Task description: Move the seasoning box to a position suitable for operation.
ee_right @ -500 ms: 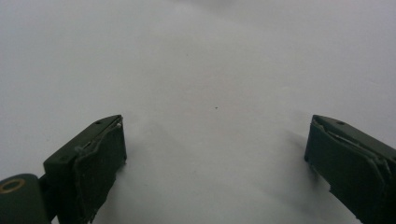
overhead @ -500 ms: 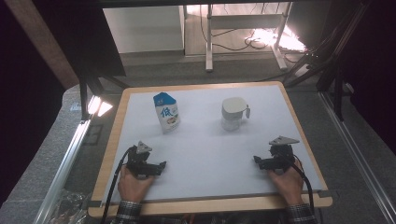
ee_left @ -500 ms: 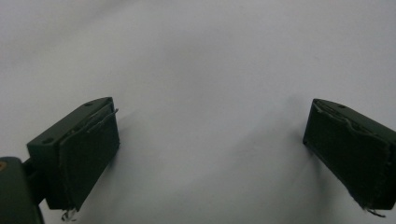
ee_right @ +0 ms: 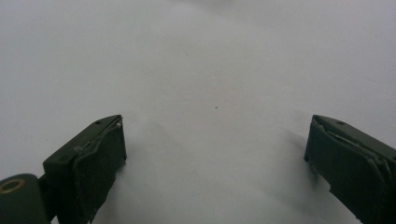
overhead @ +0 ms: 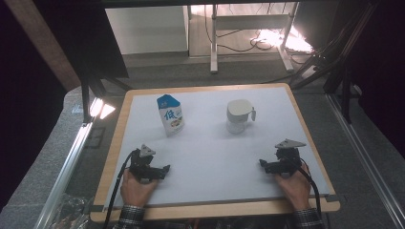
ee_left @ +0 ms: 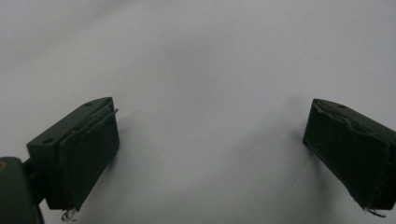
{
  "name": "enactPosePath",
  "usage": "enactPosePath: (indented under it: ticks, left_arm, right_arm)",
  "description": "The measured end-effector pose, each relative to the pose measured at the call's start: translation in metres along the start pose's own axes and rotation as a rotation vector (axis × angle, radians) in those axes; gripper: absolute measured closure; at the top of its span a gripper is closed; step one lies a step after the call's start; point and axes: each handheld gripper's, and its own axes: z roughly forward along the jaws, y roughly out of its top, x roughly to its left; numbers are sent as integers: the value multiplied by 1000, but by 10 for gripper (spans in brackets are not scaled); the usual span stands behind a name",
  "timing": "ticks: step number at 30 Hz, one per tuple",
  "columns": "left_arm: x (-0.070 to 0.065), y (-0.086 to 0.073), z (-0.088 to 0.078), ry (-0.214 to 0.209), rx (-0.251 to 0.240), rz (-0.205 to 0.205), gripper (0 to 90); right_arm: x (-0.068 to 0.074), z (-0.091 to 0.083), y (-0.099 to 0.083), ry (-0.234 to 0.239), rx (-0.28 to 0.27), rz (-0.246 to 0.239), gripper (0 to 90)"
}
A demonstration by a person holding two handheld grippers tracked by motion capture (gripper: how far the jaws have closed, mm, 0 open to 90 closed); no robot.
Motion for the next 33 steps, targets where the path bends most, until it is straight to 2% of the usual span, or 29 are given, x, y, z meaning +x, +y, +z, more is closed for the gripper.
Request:
enactPosePath:
  ticks: [17,20,25,33]
  left_arm:
    - [0,0,0,-1,0,0,31]
    - [0,0,0,0,0,0,32]
    - [0,0,0,0,0,0,32]
    - [0,0,0,0,0,0,31]
  right_arm:
    - [-1,0,2,6,15,-6,58]
    - [0,-1,5,14,24,-15,93]
    - [0,-2,8,-3,4,-45,106]
    - [-4,-4,18,20,-37,-34,107]
